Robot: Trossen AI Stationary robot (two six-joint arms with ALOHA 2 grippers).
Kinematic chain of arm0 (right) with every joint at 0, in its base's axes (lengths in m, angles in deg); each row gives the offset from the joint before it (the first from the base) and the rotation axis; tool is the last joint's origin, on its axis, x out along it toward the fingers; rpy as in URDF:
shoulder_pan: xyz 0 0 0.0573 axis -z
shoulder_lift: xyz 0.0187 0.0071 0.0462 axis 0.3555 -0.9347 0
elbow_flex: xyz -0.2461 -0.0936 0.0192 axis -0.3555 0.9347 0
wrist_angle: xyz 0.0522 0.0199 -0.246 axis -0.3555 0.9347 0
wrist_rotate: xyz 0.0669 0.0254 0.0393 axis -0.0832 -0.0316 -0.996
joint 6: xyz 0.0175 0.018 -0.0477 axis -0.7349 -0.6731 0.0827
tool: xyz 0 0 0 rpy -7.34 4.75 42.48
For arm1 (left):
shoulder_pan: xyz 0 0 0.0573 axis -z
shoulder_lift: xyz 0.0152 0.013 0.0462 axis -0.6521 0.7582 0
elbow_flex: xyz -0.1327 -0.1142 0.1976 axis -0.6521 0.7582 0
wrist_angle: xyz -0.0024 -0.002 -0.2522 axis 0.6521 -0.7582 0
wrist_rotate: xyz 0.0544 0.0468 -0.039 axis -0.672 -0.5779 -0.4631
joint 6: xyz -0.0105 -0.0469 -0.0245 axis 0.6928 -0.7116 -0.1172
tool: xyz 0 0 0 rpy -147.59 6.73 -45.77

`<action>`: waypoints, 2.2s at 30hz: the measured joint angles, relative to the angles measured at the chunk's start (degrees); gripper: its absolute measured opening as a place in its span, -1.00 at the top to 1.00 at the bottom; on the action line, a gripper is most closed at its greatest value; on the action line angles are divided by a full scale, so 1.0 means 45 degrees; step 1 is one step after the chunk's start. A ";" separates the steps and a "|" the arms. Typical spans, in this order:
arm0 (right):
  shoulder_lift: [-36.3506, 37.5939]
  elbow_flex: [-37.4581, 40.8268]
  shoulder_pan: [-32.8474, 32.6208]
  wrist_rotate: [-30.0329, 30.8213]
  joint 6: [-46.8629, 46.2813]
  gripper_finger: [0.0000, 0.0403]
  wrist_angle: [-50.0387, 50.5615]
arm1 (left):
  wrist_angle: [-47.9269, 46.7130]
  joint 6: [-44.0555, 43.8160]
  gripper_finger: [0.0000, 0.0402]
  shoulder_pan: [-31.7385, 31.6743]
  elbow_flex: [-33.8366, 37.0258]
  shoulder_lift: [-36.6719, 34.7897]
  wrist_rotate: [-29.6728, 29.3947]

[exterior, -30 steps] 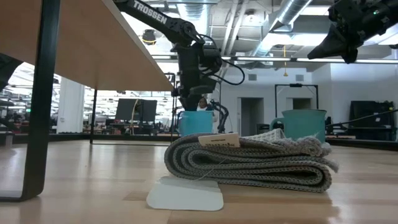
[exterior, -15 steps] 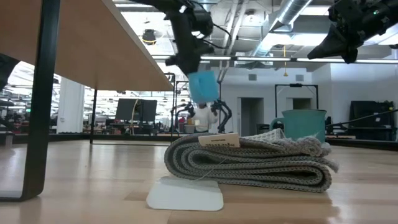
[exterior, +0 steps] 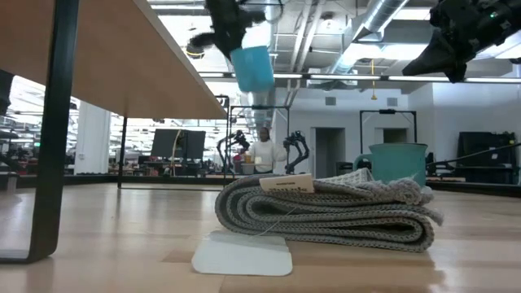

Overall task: Stack small to large cups/mugs on shelf
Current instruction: Put the light blue mug on the shelf

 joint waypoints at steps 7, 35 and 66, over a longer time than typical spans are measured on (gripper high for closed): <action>-0.0005 0.0000 -0.0003 -0.0116 0.0024 0.88 -0.0017 | -0.1482 -0.2847 1.00 0.0892 -0.0019 -0.2041 -0.0866; 0.0002 0.0000 0.0002 -0.0730 0.0215 0.88 -0.0050 | -0.1635 -1.0508 1.00 0.4445 0.2936 -0.3291 -0.2069; 0.0002 0.0000 0.0002 -0.1010 0.0369 0.88 -0.0130 | -0.1654 -2.0060 1.00 0.8324 0.7796 -0.5999 0.0981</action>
